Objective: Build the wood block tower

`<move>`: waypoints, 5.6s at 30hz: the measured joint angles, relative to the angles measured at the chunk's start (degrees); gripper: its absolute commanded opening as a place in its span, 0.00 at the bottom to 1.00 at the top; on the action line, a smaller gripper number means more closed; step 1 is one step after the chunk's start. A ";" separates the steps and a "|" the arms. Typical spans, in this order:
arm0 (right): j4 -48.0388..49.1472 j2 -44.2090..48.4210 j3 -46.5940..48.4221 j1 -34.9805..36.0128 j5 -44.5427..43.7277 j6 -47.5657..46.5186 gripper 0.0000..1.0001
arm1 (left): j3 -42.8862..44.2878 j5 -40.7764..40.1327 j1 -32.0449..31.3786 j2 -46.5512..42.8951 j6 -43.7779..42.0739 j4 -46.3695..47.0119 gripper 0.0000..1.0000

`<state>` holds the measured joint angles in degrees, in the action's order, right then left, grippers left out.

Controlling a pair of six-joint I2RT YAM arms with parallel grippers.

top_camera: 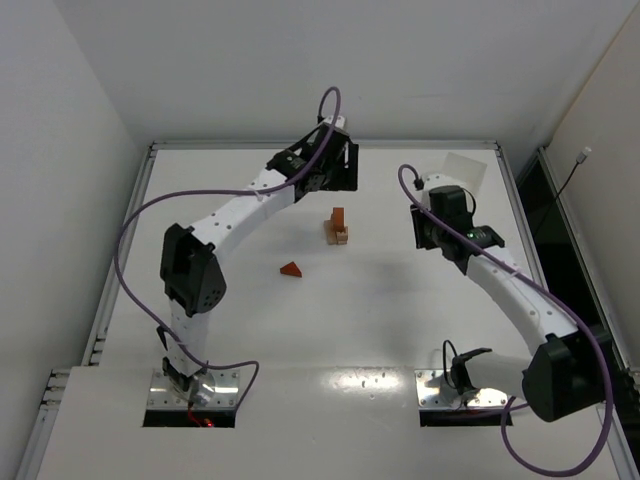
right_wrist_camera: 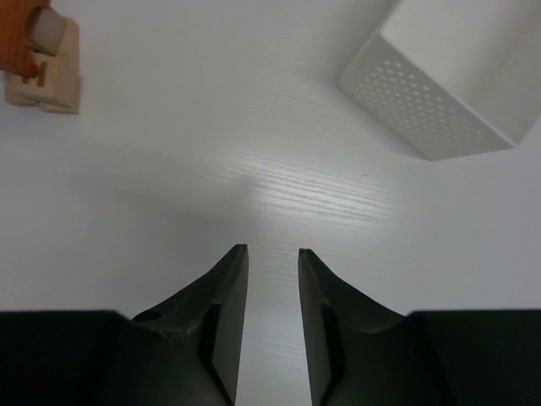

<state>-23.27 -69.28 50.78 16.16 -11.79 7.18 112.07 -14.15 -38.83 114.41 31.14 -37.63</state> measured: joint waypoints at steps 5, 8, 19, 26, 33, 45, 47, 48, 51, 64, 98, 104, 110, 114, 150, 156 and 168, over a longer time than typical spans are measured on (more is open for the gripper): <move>0.22 -3.58 -0.66 0.11 5.62 4.50 0.21 | -0.02 -2.16 3.50 -2.34 0.85 0.85 0.69; 0.57 -7.23 -0.57 0.11 8.13 8.07 0.21 | -1.66 -3.43 7.30 -2.45 1.05 0.90 0.69; 2.19 -25.64 13.64 3.02 16.33 15.52 0.17 | -10.97 -5.14 19.23 -5.11 0.70 0.61 0.70; 3.19 -25.44 21.46 14.43 21.29 0.26 0.31 | -20.48 -4.90 25.73 -12.37 0.59 0.92 0.70; -1.25 -25.53 24.74 20.35 31.43 -14.97 0.41 | -26.29 -3.85 30.05 -16.98 -0.13 0.46 0.70; 2.32 -37.83 24.11 24.65 33.70 -15.30 0.50 | -33.73 1.84 35.06 -22.95 -1.75 0.87 0.86; 2.99 -38.84 23.47 25.05 32.92 -14.67 0.50 | -35.39 2.71 36.52 -24.52 -1.81 0.87 0.86; 3.58 -39.36 23.41 25.20 32.65 -14.43 0.50 | -36.22 3.26 37.22 -25.20 -1.97 0.87 0.87; 5.25 -41.18 23.43 25.31 31.78 -13.62 0.50 | -38.05 4.42 39.17 -26.58 -2.03 0.83 0.87; 7.37 -48.24 26.75 27.63 29.35 -12.94 0.50 | -38.56 6.95 40.94 -26.67 -2.03 0.50 0.87; 37.38 -26.88 5.51 30.64 1.73 -24.35 0.00 | -54.36 68.30 50.36 -21.38 2.69 21.51 0.81; 58.40 -19.43 -5.99 31.06 0.57 -36.61 0.00 | -50.45 83.21 45.55 -17.44 3.48 23.17 0.76; 63.06 -13.53 -15.13 31.85 9.22 -44.94 0.00 | -36.28 82.18 42.23 -17.57 -9.16 13.66 0.59; 64.94 -7.37 -20.06 33.90 14.51 -49.96 0.00 | -28.74 76.87 39.95 -17.51 -23.45 0.26 0.53; 68.67 -5.68 -24.65 36.13 16.72 -62.79 0.00 | -22.97 59.41 12.85 -27.69 -48.65 -18.69 0.70; 68.61 -6.56 -24.57 36.13 16.24 -62.82 0.00 | -22.97 58.21 11.72 -27.56 -48.65 -18.69 0.70; 68.67 -6.67 -24.48 36.13 15.37 -62.88 0.00 | -22.88 53.94 10.40 -25.64 -47.95 -16.98 0.70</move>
<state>45.41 -75.94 26.30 52.29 3.57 -55.70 89.19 39.79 -28.42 88.77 -16.82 -54.61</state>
